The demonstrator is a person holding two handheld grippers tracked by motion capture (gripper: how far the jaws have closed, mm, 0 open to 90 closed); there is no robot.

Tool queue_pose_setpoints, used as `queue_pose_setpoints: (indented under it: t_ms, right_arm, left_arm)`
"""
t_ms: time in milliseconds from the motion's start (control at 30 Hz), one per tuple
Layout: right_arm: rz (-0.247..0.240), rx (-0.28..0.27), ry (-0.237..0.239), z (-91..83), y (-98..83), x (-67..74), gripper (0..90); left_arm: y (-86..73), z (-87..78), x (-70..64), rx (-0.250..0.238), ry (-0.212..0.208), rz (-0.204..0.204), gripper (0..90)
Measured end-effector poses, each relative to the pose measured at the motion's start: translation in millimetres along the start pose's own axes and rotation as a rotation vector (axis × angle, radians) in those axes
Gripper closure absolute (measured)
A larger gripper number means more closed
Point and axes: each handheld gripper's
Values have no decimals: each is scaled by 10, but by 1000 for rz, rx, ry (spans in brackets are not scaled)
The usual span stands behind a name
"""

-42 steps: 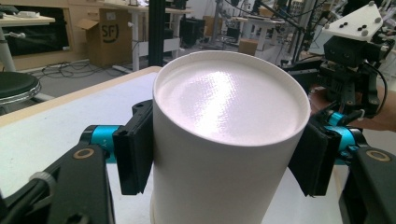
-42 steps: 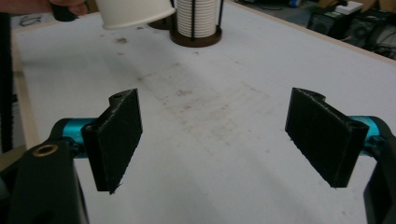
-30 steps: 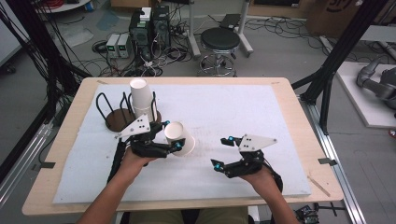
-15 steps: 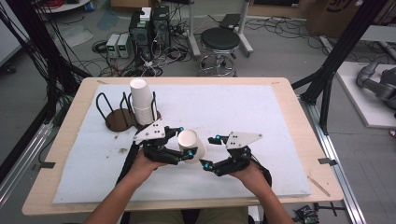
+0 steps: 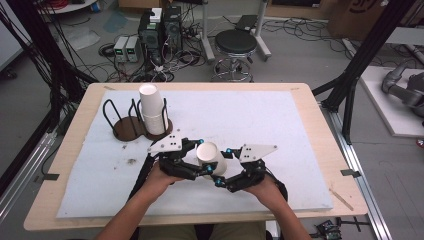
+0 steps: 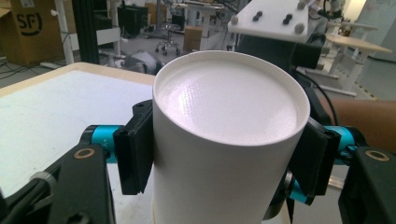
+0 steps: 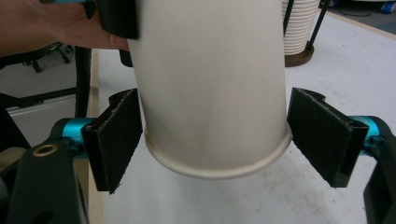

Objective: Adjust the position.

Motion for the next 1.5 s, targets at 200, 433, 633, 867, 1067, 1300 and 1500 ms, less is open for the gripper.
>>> queue_pose_setpoints:
  t_ms: [200,433,633,867,1067,1300,1500]
  right_arm:
    - [-12,0,3,-5,-3,8,203]
    - [-24,10,5,-26,-4,-12,270]
    - [-30,35,17,-52,-8,-24,288]
    - [-48,71,-8,-133,-11,-51,287]
    - [-51,89,-22,-198,5,-84,288]
    - [-82,152,-33,-190,69,-103,288]
    - [-153,277,11,-120,210,-105,288]
  left_arm:
    - [4,-8,6,-10,-9,-3,331]
    - [1,-8,9,1,-7,1,333]
    - [-13,18,-1,42,23,-30,177]
    - [-66,-41,39,79,11,-41,152]
    - [-75,-121,105,90,-4,-35,152]
    - [-84,-183,127,108,-10,-34,152]
    - [-51,-202,108,140,-32,-15,153]
Point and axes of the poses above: each handheld gripper's, and its own axes: z roughly forward along the jaws, y roughly out of its top, x roughly to its left
